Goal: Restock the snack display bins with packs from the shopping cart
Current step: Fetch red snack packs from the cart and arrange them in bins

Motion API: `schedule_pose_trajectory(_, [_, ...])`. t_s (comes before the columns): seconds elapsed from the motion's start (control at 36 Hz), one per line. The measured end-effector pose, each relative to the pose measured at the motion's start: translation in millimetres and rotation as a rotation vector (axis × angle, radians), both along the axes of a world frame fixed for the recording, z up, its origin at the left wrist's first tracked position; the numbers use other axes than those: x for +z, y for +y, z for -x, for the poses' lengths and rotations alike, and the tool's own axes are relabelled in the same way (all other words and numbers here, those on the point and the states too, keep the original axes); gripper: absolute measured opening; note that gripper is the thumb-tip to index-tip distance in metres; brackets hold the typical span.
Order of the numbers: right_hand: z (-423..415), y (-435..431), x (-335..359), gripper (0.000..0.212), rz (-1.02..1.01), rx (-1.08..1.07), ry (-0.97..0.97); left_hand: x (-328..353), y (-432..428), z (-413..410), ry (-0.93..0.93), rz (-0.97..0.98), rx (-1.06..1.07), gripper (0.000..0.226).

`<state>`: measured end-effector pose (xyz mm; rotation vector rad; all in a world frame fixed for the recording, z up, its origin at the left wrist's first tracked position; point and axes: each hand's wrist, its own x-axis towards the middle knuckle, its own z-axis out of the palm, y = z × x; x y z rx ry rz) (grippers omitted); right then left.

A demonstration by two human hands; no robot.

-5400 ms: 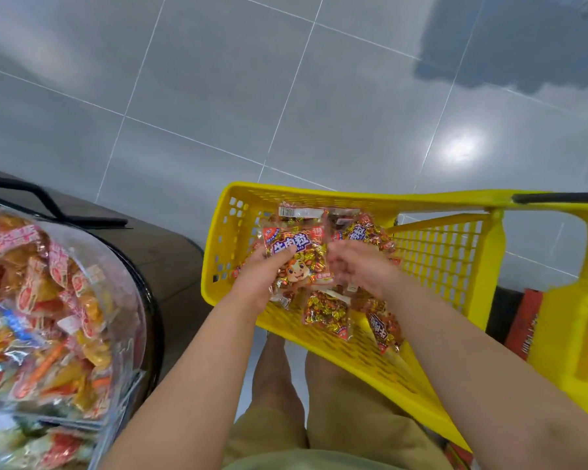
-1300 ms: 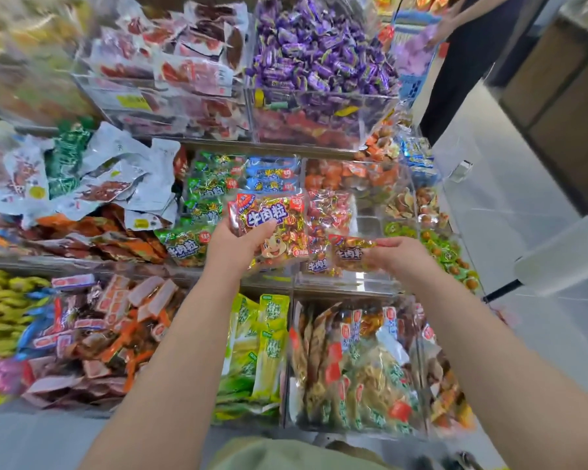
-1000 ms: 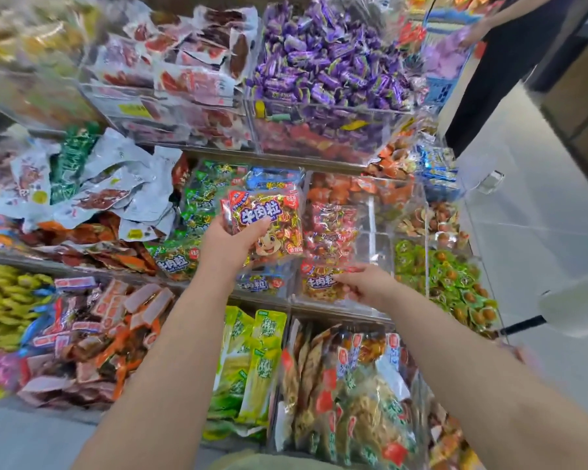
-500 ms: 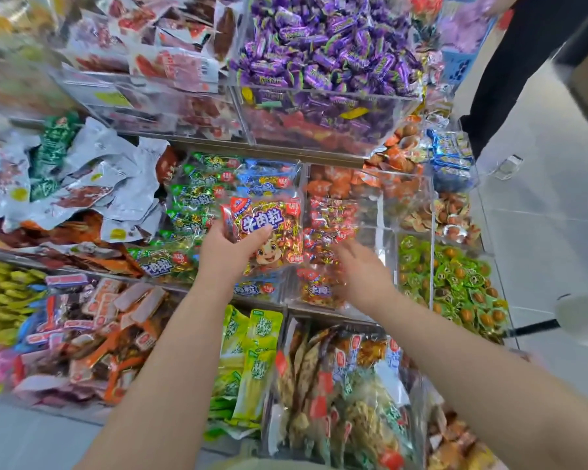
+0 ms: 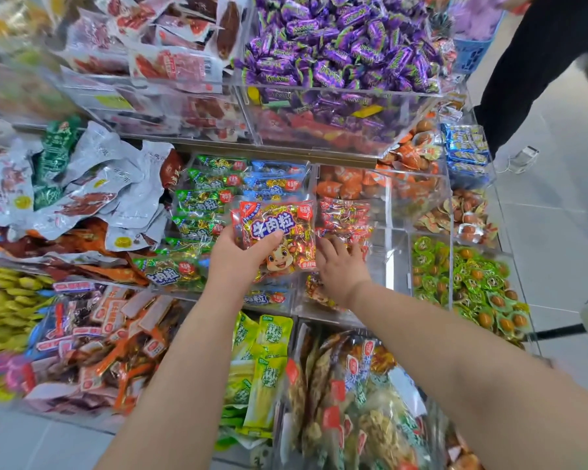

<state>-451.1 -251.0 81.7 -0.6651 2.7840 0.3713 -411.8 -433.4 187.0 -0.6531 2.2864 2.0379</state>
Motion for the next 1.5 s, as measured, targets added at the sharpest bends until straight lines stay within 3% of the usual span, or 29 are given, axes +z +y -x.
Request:
schedule_pose_trajectory(0.17, [-6.6, -1.6, -22.4, 0.064, -0.134, 0.097, -0.071, 0.6, 2.3, -0.4, 0.009, 0.006, -0.020, 0.029])
schedule_pose_trajectory(0.28, [2.3, -9.6, -29.8, 0.082, -0.229, -0.016, -0.056, 0.6, 2.6, -1.3, 0.003, -0.001, -0.027, 0.031])
schedule_pose_trajectory(0.36, [9.2, -16.6, -33.7, 0.100, -0.190, -0.095, -0.075, 0.2, 1.0, -1.8, -0.002, -0.012, -0.039, 0.034])
schedule_pose_trajectory(0.5, [4.3, -7.3, -9.1, 0.104, -0.078, -0.053, -0.154, 2.0, -0.4, -5.4, -0.019, -0.012, -0.058, 0.036])
schedule_pose_trajectory(0.58, [-2.9, 7.4, 23.9, 0.086, 0.315, -0.102, -0.209, 2.5, 1.3, -8.0, -0.030, 0.023, -0.079, 0.034])
schedule_pose_trajectory(0.67, [-10.7, 23.7, 63.8, 0.043, 1.048, -0.484, -0.286, 6.7, 8.0, -10.8, -0.046, 0.068, -0.099, 0.031])
schedule_pose_trajectory(0.72, [-17.4, 33.7, 88.0, 0.032, 1.503, -0.732, -0.362, 6.1, 14.4, -10.5, -0.073, 0.026, -0.157, 0.031])
schedule_pose_trajectory(0.75, [-20.6, 38.4, 94.3, 0.027, 1.628, -0.757, -0.395, 5.0, 18.3, -10.1, -0.096, 0.004, -0.193, 0.032])
schedule_pose_trajectory(0.78, [-23.5, 42.6, 100.0, 0.024, 1.637, -0.727, -0.410, 6.1, 23.9, -10.6, -0.112, -0.008, -0.227, 0.033])
schedule_pose_trajectory(0.89, [-32.4, 57.7, 109.6, 0.059, 1.358, -0.623, -0.331, 5.9, 49.6, -8.6, -0.114, 0.023, -0.309, 0.035])
schedule_pose_trajectory(1.03, [-45.6, 91.5, 122.2, 0.043, 1.321, -0.627, -0.401, 1.6, 75.7, -7.7, -0.117, 0.090, -0.331, 0.038])
schedule_pose_trajectory(1.11, [-56.2, 104.3, 126.4, 0.027, 1.213, -0.643, -0.436, -0.1, 87.6, -8.1, -0.111, 0.219, -0.326, 0.063])
schedule_pose_trajectory(1.19, [-60.8, 117.4, 126.6, 0.022, 1.159, -0.673, -0.336, -0.1, 91.1, -6.0, -0.081, 0.271, -0.268, 0.063])
schedule_pose_trajectory(1.31, [-58.3, 135.9, 127.6, 0.028, 1.166, -0.823, -0.132, 1.6, 81.4, 3.4, -0.004, 0.250, -0.198, 0.040])
schedule_pose_trajectory(1.42, [-46.9, 137.8, 127.5, 0.030, 1.031, -0.896, 0.101, 6.6, 68.5, 16.1, -0.014, 0.194, -0.195, 0.054])
schedule_pose_trajectory(1.5, [-35.6, 128.3, 122.5, 0.031, 0.816, -0.869, 0.150, 9.7, 61.5, 29.3, -0.014, 0.179, -0.236, 0.060])
